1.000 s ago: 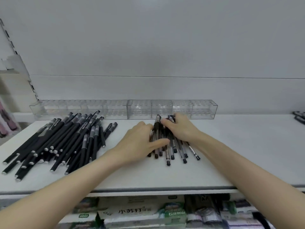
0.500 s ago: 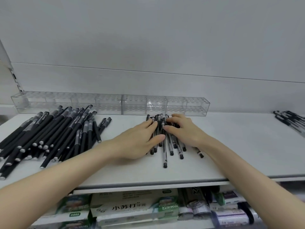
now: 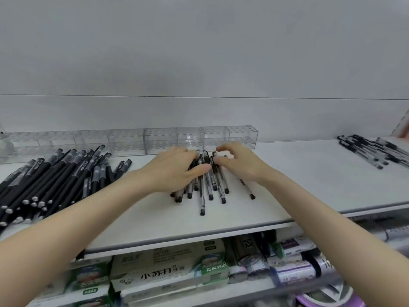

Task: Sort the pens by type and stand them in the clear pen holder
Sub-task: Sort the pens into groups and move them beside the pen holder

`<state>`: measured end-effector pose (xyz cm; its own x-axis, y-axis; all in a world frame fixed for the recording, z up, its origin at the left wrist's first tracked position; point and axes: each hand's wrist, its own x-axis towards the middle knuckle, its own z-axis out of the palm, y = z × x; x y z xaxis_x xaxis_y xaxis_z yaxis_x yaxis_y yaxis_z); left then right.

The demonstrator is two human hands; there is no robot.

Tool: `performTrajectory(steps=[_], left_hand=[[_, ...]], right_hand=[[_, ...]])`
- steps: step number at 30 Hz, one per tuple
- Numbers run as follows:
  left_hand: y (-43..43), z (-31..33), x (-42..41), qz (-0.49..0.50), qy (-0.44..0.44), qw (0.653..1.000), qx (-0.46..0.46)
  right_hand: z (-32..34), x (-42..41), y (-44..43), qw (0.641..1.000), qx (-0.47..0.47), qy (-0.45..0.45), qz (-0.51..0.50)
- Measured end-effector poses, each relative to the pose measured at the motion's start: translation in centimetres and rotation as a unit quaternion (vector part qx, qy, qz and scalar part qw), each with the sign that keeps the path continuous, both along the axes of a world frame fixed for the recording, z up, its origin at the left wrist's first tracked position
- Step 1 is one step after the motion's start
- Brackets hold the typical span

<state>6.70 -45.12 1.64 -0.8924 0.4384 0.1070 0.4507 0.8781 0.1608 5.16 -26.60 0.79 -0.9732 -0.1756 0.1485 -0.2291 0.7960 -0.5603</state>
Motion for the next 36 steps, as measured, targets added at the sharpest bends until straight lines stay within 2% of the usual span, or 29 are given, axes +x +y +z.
performTrajectory(steps=[8, 14, 18, 24, 32, 36], left_hand=[[5.8, 4.4, 1.2, -0.018, 0.190, 0.981, 0.019], [14.8, 4.6, 4.3, -0.023, 0.251, 0.964, 0.082], [22.4, 2.7, 6.9, -0.036, 0.233, 0.964, 0.125], [31.8, 2.2, 7.5, -0.049, 0.200, 0.971, 0.124], [42.3, 2.9, 1.8, -0.031, 0.160, 0.977, 0.140], [46.1, 1.4, -2.3, 0.001, 0.108, 0.986, 0.126]], right_hand=[[5.0, 3.0, 7.6, 0.990, 0.035, 0.126, -0.044], [5.6, 6.9, 17.8, 0.973, 0.089, 0.193, -0.087], [4.3, 9.6, 25.6, 0.974, 0.108, 0.179, -0.091], [4.0, 10.6, 34.5, 0.975, 0.118, 0.164, -0.096], [3.7, 5.7, 44.0, 0.975, 0.096, 0.157, -0.122], [3.0, 1.6, 48.0, 0.980, 0.105, 0.116, -0.122]])
